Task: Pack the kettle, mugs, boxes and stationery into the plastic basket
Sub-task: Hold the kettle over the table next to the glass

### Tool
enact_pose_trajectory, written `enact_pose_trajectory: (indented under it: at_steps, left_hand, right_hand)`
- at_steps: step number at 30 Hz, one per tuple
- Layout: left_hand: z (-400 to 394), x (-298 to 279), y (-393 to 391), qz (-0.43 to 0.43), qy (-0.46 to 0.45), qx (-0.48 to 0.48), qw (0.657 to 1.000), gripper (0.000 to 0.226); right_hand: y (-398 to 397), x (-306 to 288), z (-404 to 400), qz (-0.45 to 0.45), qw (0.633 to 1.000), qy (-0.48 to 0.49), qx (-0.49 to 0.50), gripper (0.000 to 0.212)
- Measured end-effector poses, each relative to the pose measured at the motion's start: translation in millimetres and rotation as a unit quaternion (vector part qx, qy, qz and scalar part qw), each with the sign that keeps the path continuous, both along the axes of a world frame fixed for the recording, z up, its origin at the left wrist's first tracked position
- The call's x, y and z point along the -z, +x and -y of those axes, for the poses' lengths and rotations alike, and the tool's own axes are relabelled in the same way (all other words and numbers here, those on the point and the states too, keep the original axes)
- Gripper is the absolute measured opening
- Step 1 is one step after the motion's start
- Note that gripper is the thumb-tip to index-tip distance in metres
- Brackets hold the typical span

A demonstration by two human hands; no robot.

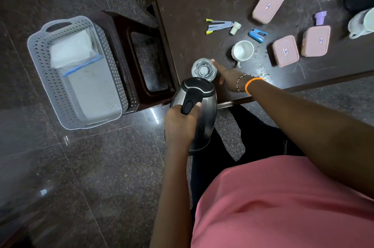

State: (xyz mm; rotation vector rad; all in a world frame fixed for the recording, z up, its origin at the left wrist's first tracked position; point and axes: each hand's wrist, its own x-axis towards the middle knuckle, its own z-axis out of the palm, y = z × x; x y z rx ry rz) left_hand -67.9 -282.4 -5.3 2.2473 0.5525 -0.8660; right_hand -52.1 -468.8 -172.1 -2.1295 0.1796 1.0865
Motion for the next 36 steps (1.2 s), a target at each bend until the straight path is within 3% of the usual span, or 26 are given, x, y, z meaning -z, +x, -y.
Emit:
enact_pose_trajectory:
  at_steps: [36]
  left_hand:
    - [3.4, 0.2, 4.6, 0.007, -0.001, 0.001, 1.0, 0.038]
  right_hand:
    - [1.5, -8.5, 3.4, -0.003, 1.0, 0.0, -0.005, 0.091]
